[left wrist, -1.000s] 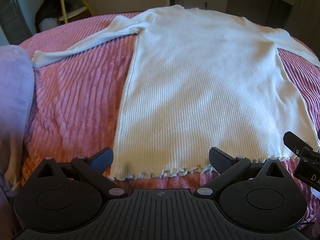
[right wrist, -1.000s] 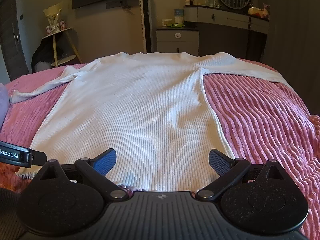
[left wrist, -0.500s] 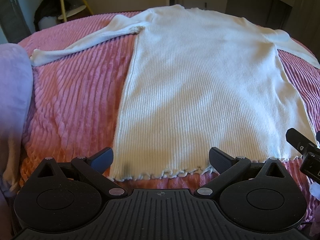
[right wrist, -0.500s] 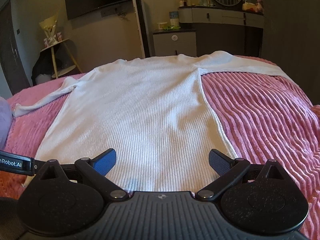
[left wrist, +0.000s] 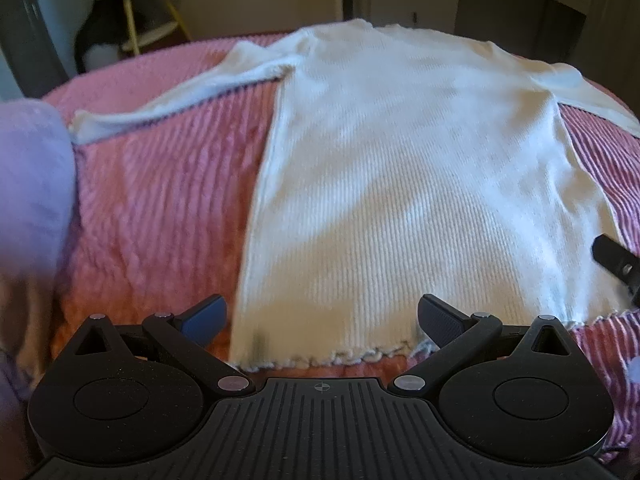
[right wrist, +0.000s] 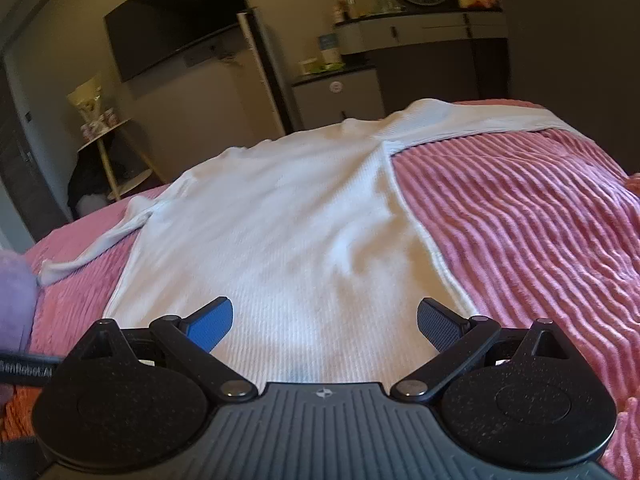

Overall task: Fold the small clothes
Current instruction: 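Grasp the sleeve cuff with the right gripper and lift it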

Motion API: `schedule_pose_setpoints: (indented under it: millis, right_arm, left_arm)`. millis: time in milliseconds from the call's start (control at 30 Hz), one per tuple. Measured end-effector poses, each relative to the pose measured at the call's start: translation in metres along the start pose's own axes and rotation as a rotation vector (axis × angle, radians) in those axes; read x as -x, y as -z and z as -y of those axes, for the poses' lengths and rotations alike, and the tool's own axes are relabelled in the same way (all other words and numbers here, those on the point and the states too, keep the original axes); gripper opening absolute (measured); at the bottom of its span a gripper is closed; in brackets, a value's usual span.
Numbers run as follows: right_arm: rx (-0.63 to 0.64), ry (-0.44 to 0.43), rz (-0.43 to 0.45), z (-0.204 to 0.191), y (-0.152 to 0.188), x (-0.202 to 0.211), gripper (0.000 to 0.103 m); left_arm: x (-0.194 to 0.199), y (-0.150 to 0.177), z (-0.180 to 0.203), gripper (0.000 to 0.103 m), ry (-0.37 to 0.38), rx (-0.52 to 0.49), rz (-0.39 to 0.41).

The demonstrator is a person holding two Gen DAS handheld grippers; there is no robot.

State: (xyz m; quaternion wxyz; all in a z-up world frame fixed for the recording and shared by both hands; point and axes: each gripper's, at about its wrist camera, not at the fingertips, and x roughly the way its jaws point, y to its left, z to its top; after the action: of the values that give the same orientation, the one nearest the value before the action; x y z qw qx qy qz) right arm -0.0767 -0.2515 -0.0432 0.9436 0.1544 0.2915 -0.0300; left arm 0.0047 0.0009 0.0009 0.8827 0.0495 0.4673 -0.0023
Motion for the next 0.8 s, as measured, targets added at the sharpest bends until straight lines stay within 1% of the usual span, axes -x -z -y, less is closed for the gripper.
schedule_pose_setpoints:
  millis: [67,100,233,267,333,367,433,467,500,533,600,700,733,800]
  right_arm:
    - [-0.035,-0.014,-0.008,0.005,-0.008,0.000,0.099]
    - [-0.057,-0.025,-0.004,0.009,-0.014,0.001,0.099]
    - [-0.166,-0.073,0.071,0.034,-0.041,0.005,0.097]
    - [-0.202,-0.079,0.090,0.044,-0.051,0.003,0.095]
    - [-0.268,-0.073,0.115,0.064,-0.069,-0.003,0.087]
    - [-0.303,-0.060,0.131,0.077,-0.079,-0.007,0.085]
    - [-0.361,-0.020,0.162,0.102,-0.096,-0.018,0.072]
    - [-0.380,0.011,0.164,0.116,-0.105,-0.026,0.067]
    - [-0.393,0.041,0.160,0.126,-0.112,-0.033,0.053]
    - [-0.409,0.081,0.153,0.138,-0.121,-0.044,0.045]
    - [-0.455,0.145,0.136,0.165,-0.139,-0.064,0.038]
    - [-0.564,0.192,0.126,0.205,-0.159,-0.092,0.039]
    - [-0.602,0.207,0.130,0.220,-0.166,-0.103,0.039]
    - [-0.648,0.239,0.145,0.241,-0.179,-0.124,0.040]
  left_arm:
    - [0.005,-0.005,0.006,0.103,-0.024,-0.019,0.032]
    - [0.007,-0.010,0.007,0.103,-0.025,-0.020,0.049]
    - [0.006,-0.040,0.017,0.103,0.011,-0.003,0.091]
    - [0.004,-0.049,0.021,0.103,0.013,0.003,0.103]
    - [-0.004,-0.065,0.027,0.103,0.005,0.020,0.133]
    - [-0.010,-0.073,0.031,0.103,0.003,0.029,0.145]
    - [-0.028,-0.086,0.039,0.103,-0.010,0.058,0.159]
    - [-0.040,-0.092,0.042,0.103,-0.020,0.079,0.167]
    - [-0.051,-0.095,0.044,0.103,-0.031,0.092,0.172]
    - [-0.063,-0.096,0.045,0.103,-0.048,0.106,0.170]
    - [-0.084,-0.094,0.045,0.103,-0.100,0.117,0.167]
    - [-0.107,-0.093,0.042,0.103,-0.173,0.107,0.164]
    - [-0.112,-0.093,0.040,0.103,-0.193,0.122,0.161]
    - [-0.114,-0.092,0.032,0.103,-0.202,0.167,0.192]
